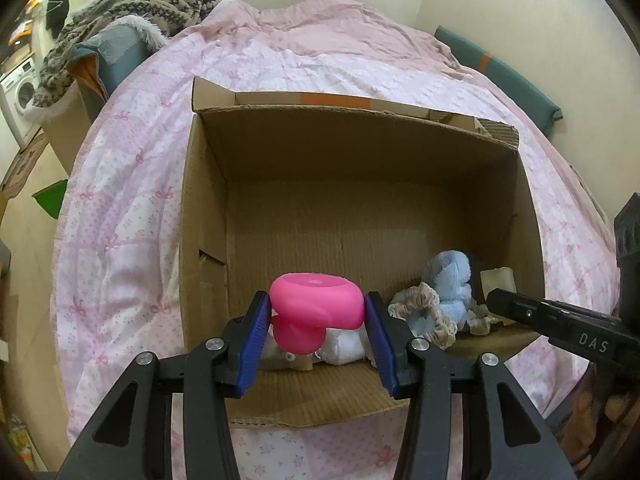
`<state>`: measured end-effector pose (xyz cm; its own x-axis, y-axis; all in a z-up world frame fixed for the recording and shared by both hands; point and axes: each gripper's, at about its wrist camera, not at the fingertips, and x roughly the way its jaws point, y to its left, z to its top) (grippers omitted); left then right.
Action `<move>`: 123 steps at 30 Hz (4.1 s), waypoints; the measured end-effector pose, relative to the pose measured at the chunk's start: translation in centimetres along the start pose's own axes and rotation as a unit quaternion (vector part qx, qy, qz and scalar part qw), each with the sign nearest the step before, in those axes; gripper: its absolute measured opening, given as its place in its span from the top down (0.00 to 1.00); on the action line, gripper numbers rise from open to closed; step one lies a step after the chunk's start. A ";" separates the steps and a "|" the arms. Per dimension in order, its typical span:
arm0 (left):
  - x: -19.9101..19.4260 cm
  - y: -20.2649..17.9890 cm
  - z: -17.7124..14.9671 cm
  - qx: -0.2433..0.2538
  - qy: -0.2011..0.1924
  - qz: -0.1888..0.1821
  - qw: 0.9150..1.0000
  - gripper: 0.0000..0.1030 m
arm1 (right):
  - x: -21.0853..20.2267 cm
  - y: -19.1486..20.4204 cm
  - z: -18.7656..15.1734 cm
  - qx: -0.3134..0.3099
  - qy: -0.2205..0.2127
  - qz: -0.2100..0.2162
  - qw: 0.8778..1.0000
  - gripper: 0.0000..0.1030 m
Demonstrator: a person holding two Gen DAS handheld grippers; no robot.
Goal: Organize soft objects
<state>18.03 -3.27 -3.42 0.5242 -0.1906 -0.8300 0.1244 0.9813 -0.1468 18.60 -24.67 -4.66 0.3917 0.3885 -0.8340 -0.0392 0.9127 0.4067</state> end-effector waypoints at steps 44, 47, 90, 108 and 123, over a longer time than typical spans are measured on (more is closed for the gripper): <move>-10.2 1.7 -2.7 -0.011 -0.107 0.064 0.992 0.13 | -9.0 2.8 -3.7 -0.051 -0.154 -0.045 0.986 0.00; -10.9 1.6 -3.7 -0.007 -0.108 0.067 0.992 0.10 | -9.4 3.3 -4.7 -0.059 -0.156 -0.056 0.984 0.00; -11.5 1.4 -8.1 -0.037 -0.101 0.068 0.992 0.00 | -7.4 5.3 -8.0 -0.098 -0.157 -0.111 0.977 0.00; -11.4 1.3 -8.2 -0.039 -0.098 0.067 0.992 0.00 | -7.4 5.4 -8.0 -0.097 -0.156 -0.111 0.977 0.00; -11.3 1.2 -8.2 -0.043 -0.096 0.065 0.992 0.00 | -7.4 5.3 -8.0 -0.097 -0.157 -0.111 0.977 0.00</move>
<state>5.40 0.29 1.35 0.6829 -0.0548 -0.7284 -0.0228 0.9951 -0.0963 8.16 -21.68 0.76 0.6712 0.1484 -0.7263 -0.0837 0.9887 0.1246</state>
